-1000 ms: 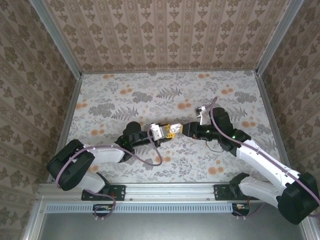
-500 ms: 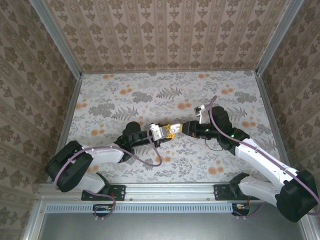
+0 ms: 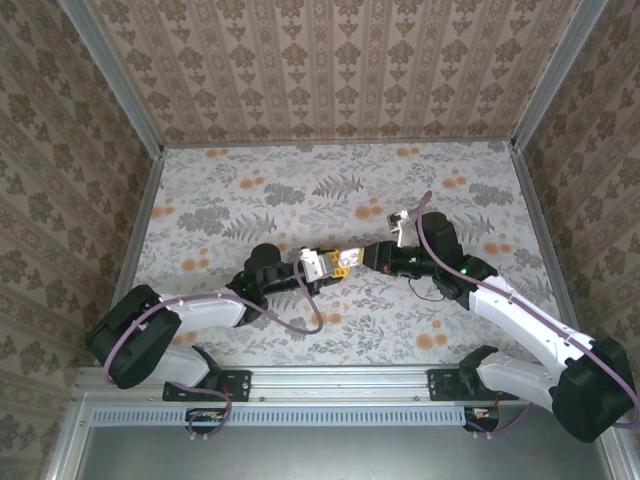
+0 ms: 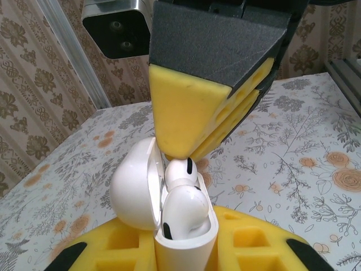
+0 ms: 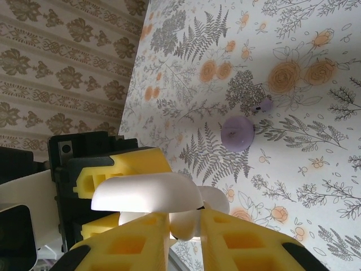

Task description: Insert the wireless bluetooth earbuds into the charging case

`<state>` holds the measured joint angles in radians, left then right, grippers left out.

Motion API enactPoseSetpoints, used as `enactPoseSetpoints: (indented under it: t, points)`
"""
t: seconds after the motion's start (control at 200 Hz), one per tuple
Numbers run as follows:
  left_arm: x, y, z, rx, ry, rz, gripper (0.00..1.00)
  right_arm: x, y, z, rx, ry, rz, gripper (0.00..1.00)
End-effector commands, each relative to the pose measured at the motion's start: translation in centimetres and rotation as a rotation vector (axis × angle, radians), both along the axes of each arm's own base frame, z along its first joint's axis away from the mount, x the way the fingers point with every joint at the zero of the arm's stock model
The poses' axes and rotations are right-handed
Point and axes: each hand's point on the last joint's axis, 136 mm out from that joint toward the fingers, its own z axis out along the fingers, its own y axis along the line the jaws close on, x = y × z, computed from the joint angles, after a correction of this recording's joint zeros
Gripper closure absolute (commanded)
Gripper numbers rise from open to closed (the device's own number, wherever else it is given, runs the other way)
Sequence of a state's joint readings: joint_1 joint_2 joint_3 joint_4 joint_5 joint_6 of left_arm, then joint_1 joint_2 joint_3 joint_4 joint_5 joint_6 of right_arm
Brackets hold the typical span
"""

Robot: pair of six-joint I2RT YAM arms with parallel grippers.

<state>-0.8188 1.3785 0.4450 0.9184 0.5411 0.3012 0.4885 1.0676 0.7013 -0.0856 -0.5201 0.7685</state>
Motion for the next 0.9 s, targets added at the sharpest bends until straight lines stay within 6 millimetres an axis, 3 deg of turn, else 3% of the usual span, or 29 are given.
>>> enactPoseSetpoints:
  t: [0.0,0.225,0.375,0.55,0.68,0.805,0.895]
  points:
    - [-0.4,-0.3,2.1,-0.034,-0.063,-0.02,0.89,0.0,0.2,1.7,0.021,-0.056,0.027,0.73]
    - [-0.6,-0.4,1.9,-0.027,-0.045,-0.032,0.89,-1.7,-1.8,3.0,-0.059,-0.255,0.088,0.58]
    - [-0.7,-0.4,1.7,-0.018,-0.04,-0.038,0.89,-3.3,-2.1,4.2,-0.066,-0.486,0.169,0.46]
    - [-0.8,-0.5,1.8,-0.009,-0.039,-0.052,0.89,-3.8,-2.3,3.6,-0.178,-0.679,0.261,0.39]
    - [-0.9,-0.5,2.0,-0.009,-0.044,-0.056,0.89,-4.3,-2.1,3.5,-0.294,-0.941,0.393,0.24]
    - [-1.0,-0.5,2.2,-0.011,-0.043,-0.058,0.89,-3.6,-2.0,3.6,-0.398,-1.195,0.42,0.09]
    - [-1.0,-0.5,2.2,-0.008,-0.044,-0.055,0.89,-3.2,-1.6,3.0,-0.46,-1.264,0.498,0.06]
